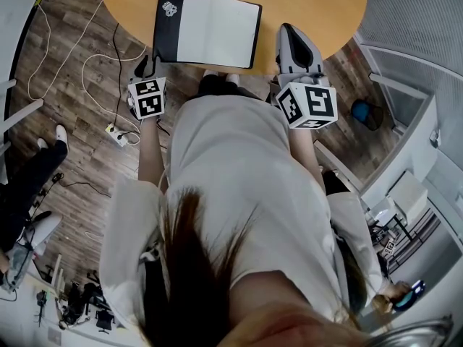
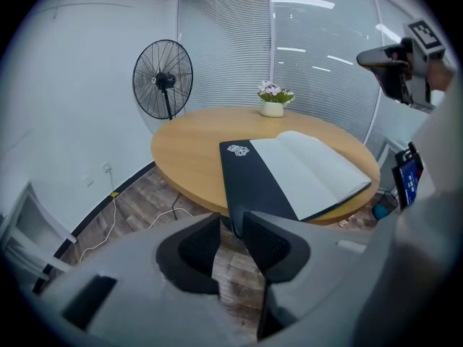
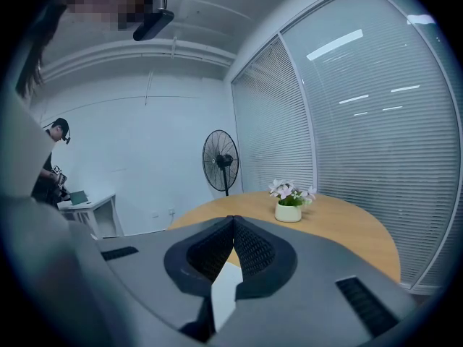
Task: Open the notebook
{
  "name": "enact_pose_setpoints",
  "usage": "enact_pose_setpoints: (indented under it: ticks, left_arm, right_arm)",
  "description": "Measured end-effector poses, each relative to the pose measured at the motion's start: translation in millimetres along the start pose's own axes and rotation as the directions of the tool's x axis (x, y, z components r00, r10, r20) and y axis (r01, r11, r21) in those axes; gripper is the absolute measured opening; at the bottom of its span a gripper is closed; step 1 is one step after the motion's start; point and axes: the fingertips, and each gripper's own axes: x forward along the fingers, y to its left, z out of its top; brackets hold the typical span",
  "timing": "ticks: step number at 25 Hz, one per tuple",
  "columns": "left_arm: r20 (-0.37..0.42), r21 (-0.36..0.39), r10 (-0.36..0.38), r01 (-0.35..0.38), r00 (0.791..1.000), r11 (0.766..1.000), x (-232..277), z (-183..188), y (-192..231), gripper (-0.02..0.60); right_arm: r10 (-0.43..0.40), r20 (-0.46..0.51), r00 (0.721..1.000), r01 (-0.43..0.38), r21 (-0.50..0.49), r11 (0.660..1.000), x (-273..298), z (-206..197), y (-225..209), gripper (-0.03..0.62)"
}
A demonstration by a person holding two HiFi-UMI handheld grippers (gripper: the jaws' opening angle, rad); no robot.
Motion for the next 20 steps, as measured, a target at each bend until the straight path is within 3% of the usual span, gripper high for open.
enact_pose_setpoints:
  ticks: [8,15,20]
  left_arm:
    - [0.046,0.035,0.011,-0.013,0.999,0.999,-2.3,16.3,-2.8,0.107]
    - [0.082,0.046,0.023,-0.027,0.996,0.999,-11.4,31.2,-2.7,0.034]
    - [0.111,0.072,0.032,-0.04,0.993,0.997,-17.1,42.8,-4.6,0.018]
  right_arm:
    - [-0.009,0.009,1.0,0.009,-0.001,1.0,-3.8,1.7,-3.4,0.002]
    - [-0.016,0.013,1.0,0.016,-0.003,1.0,-7.4,1.5,-5.8,0.002]
    - [-0.016,0.021,1.0,0.016,0.003,1.0,-10.0,3.2,-7.4,0.002]
